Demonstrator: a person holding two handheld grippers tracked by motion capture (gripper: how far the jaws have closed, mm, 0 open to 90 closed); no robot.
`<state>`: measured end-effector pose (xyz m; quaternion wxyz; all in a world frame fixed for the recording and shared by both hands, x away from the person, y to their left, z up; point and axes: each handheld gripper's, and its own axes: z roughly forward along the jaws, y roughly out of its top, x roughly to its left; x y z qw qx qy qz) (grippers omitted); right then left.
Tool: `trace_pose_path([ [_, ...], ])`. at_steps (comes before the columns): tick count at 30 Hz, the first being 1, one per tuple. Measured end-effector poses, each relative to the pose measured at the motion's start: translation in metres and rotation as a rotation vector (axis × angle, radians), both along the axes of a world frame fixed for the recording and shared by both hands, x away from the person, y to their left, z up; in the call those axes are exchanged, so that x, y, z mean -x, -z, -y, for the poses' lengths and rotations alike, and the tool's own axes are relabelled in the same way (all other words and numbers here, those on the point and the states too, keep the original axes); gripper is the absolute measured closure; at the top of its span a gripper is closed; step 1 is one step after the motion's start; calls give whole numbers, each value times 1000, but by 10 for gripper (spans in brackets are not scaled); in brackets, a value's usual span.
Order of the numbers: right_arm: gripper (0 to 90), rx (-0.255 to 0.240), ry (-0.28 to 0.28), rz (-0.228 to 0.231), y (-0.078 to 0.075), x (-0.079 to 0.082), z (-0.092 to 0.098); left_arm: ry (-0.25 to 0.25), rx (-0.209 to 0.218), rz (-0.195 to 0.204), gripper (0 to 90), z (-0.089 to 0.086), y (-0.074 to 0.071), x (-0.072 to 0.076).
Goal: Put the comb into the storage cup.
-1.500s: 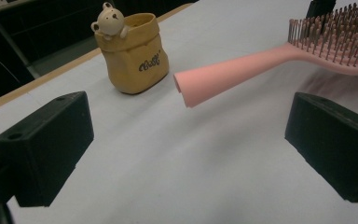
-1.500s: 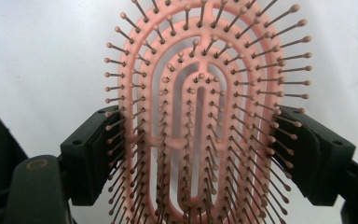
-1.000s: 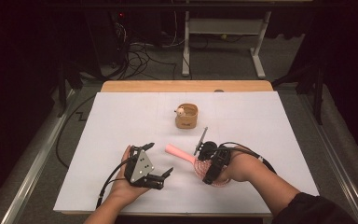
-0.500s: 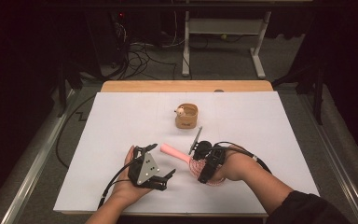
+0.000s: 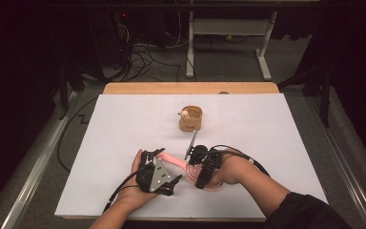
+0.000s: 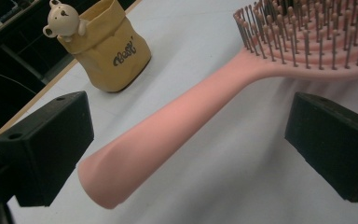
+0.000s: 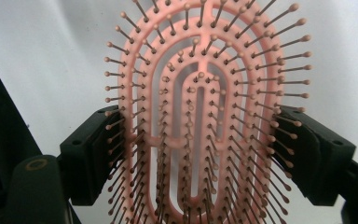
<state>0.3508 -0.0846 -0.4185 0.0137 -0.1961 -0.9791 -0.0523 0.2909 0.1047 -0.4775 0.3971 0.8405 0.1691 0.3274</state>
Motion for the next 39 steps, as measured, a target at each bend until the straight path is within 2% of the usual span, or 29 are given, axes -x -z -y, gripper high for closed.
trace_pose_path([
  [6,210,12,-4,-7,1,1,-4,-2,-36,21,40,4,3,-1],
  [8,209,14,-4,-4,2,1,-5,-2,-41,27,69,5,3,-1],
  [14,209,21,5,3,3,-1,-7,-8,-58,31,70,7,4,-2],
  [16,209,28,4,-11,3,-1,-8,-4,-66,32,90,7,5,-2],
  [22,209,36,-2,-15,4,0,-12,-10,-81,42,116,8,5,-1],
  [24,209,36,-1,-18,5,0,-13,-10,-88,35,153,8,5,-1],
  [30,209,45,2,-33,5,0,-13,-12,-100,30,160,8,5,-2],
  [39,209,51,4,-49,3,-1,-18,-2,-133,62,205,13,6,1],
])
